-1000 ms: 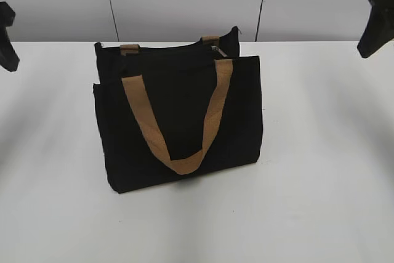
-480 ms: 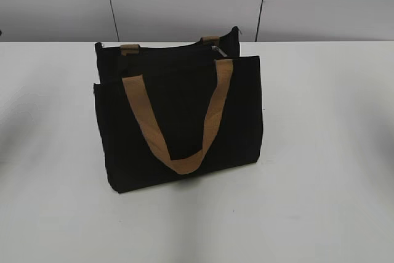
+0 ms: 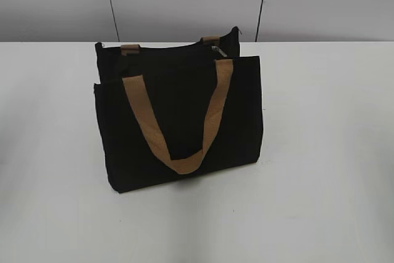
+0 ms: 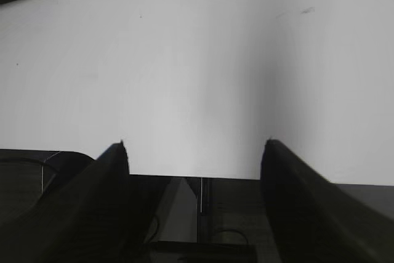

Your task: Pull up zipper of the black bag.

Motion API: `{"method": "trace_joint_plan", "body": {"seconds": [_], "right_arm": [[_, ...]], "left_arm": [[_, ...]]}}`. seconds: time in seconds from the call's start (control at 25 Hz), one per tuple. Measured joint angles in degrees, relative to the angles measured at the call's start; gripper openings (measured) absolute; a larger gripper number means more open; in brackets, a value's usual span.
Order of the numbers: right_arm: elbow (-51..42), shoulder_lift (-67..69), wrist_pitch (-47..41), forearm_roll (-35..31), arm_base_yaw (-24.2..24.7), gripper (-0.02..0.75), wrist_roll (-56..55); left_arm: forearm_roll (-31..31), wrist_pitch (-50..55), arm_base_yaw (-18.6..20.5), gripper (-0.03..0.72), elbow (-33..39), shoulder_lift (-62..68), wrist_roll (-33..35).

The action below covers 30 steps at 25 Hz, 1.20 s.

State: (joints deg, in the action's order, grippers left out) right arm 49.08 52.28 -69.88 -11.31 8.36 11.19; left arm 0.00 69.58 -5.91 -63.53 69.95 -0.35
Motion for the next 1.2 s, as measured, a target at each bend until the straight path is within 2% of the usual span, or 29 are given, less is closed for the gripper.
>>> {"method": "trace_joint_plan", "body": {"seconds": [0.48, 0.84, 1.2], "right_arm": [[-12.4, -23.3, -0.2, 0.2, 0.0, 0.505, 1.8], [-13.1, -37.1, -0.3, 0.2, 0.0, 0.503, 6.8], [-13.2, -51.9, -0.4, -0.3, 0.0, 0.502, 5.2]], "left_arm": [[1.5, 0.3, 0.0, 0.397, 15.7, -33.8, 0.0], [2.3, 0.5, 0.0, 0.389, 23.4, -58.1, 0.0], [2.2, 0.8, 0.0, 0.385, 29.9, -70.4, 0.0]]}}
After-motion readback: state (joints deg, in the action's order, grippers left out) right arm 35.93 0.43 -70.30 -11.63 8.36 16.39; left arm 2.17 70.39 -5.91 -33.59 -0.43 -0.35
